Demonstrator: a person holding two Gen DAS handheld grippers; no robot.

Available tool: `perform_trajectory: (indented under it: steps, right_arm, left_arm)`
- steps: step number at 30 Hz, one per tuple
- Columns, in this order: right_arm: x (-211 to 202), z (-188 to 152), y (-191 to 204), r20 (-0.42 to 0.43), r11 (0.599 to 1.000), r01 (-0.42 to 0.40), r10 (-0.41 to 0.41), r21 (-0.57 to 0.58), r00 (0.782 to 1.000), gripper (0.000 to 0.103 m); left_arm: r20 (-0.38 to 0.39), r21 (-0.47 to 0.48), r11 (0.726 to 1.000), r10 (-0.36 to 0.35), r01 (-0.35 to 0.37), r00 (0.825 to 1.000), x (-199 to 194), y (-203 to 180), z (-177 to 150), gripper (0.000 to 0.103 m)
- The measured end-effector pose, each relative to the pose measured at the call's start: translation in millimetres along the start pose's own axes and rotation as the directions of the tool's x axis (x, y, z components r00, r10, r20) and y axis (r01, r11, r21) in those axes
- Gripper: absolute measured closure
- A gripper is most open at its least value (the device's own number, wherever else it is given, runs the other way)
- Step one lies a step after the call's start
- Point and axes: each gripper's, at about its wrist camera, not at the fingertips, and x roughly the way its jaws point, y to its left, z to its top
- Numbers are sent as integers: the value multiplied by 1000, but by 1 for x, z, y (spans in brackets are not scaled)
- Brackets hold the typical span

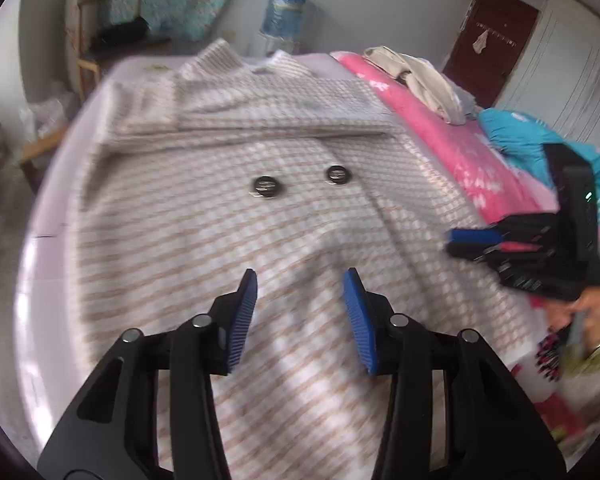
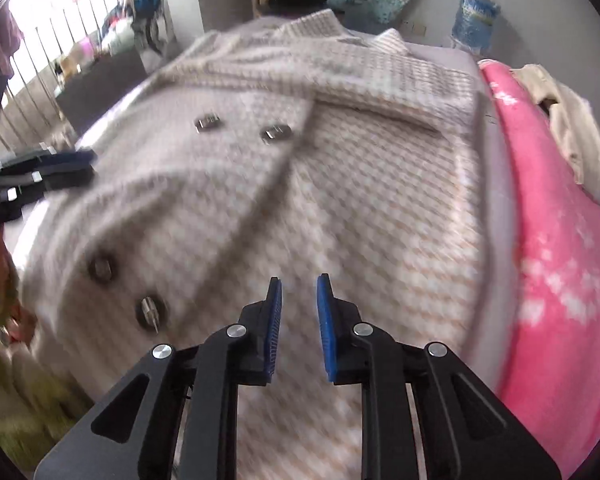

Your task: Fold large clothes

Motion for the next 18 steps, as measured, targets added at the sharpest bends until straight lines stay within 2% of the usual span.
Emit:
perform_trajectory:
  steps: [1,2,3,4,8,13,14,16,18]
  right_arm:
    - [12,-5,-1,-36,1000,-19,20,25,999,85]
    - [13,-12,-2,-11,999,-20,20,41,1000,85]
    - [9,-18,-1,-10,999,-22,22,34,1000,85]
    - [2,-28,2,-12,1000,-18,18,25,1000,85]
    - [-21,-85,10,-41,999,-37,37,9,998,85]
    - [-37,-112,13,-100,998,-58,60,22,993,85]
    - [-40,-115,15,-105,998,-61,63,23,992,85]
    - [-51,-117,19,-85,998,-55,56,8,995,85]
    - [-65,-110,29,-30,997,-73,72,-8,997,85]
  left_arm:
    - [-43,-26,1000,-9,8,999,15,-1,1,71]
    - [-100,-56,998,-9,4,995,29,0,-3,79]
    - [-121,-76,997,-19,10,993,34,-1,-10,83]
    - [-89,-71,997,-24,17,996,27,-3,-17,83]
    - [-107,-100,991,-102,91,989,1,-8,-53,82]
    - [-133,-41,991,-130,126,983,-28,-27,-102,82]
    - [-156,-24,991,-131,129,979,-32,-32,-111,82]
    - [-152,52,996,-68,77,986,-43,-40,-124,81]
    - [-159,116,993,-20,39,987,-47,-47,-130,81]
